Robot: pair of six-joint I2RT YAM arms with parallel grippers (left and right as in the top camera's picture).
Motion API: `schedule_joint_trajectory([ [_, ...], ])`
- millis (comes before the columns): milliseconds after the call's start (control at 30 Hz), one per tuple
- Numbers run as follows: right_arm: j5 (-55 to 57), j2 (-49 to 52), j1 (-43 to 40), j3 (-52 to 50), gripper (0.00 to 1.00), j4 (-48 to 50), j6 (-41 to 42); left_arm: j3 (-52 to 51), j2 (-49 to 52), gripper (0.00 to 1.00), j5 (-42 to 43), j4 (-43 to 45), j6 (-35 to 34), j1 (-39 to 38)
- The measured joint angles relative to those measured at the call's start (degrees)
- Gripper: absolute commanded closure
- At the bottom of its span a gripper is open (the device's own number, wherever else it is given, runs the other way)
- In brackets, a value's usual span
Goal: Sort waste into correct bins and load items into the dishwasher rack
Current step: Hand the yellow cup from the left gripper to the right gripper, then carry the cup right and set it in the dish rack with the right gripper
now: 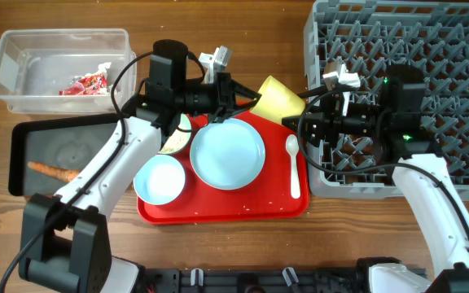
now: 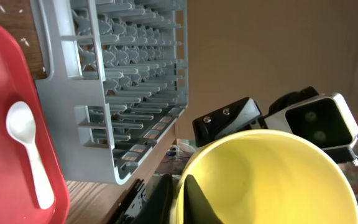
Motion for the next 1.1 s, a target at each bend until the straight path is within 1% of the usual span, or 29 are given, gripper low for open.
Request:
schedule_joint_trajectory([
  [67, 0.68, 0.00, 0.04, 0.00, 0.54, 0.24, 0.52, 0.00, 0.02, 0.74, -0.52, -0.04, -0.37, -0.39],
  [167, 2.64, 0.00, 0.15, 0.00, 0.63, 0.35, 2.21, 0.00, 0.02, 0.71, -0.96, -0.09, -0.28, -0.85],
  [267, 5.44, 0.00, 0.42, 0.00, 0.64, 0.33, 5.60, 0.02, 0.02, 0.64, -3.32, -1.42, 2.80, -0.83],
  [400, 11.13, 0.00, 0.42, 0.00, 0.73, -0.52, 10.56, 0.00, 0.02, 0.62, -10.47, -4.98, 7.78, -0.85],
  [500, 16.31, 0.00, 0.42, 0.00, 0.75, -3.41, 12.44, 0.00, 0.02, 0.61, -17.64, -6.73, 11.93, -0.63],
  [567, 19.80, -0.11, 0.42, 0.04, 0.77, -5.70, 12.81, 0.02, 0.00, 0.59, -21.03, -8.59, 13.27, 0.20],
  [667, 26.47, -1.42, 0.31, 0.44, 0.78, -11.61, 13.40, 0.02, -0.02, 0.58, -26.23, -12.85, 15.34, 2.97],
  [700, 29.03, -2.10, 0.15, 1.18, 0.78, -14.95, 13.46, 0.04, -0.04, 0.56, -27.87, -14.64, 16.02, 4.07],
  [767, 33.42, -3.52, -0.59, 3.39, 0.81, -21.03, 13.64, 0.02, -0.22, 0.54, -30.75, -17.94, 17.31, 5.64],
  [800, 35.67, -4.00, -1.31, 5.51, 0.81, -25.49, 13.62, 0.04, -0.59, 0.54, -33.35, -20.63, 18.03, 6.58],
  [867, 38.77, -4.57, -3.13, 9.31, 0.84, -31.21, 13.49, -0.02, -1.84, 0.51, -38.66, -25.94, 19.08, 8.17],
  [933, 42.80, -4.66, -6.93, 15.76, 0.84, -40.13, 13.09, -0.02, -3.87, 0.51, -45.31, -30.12, 19.76, 9.99],
  [967, 44.46, -4.76, -8.70, 18.12, 0.84, -43.10, 12.87, -0.02, -5.27, 0.51, -48.87, -32.54, 20.11, 11.06],
  [1033, 47.89, -4.85, -12.28, 22.40, 0.84, -47.89, 12.66, -0.04, -7.91, 0.50, -54.05, -36.04, 20.46, 12.74],
  [1100, 51.60, -4.94, -16.11, 25.68, 0.84, -49.94, 12.28, -0.04, -10.62, 0.50, -58.21, -38.25, 20.63, 14.29],
])
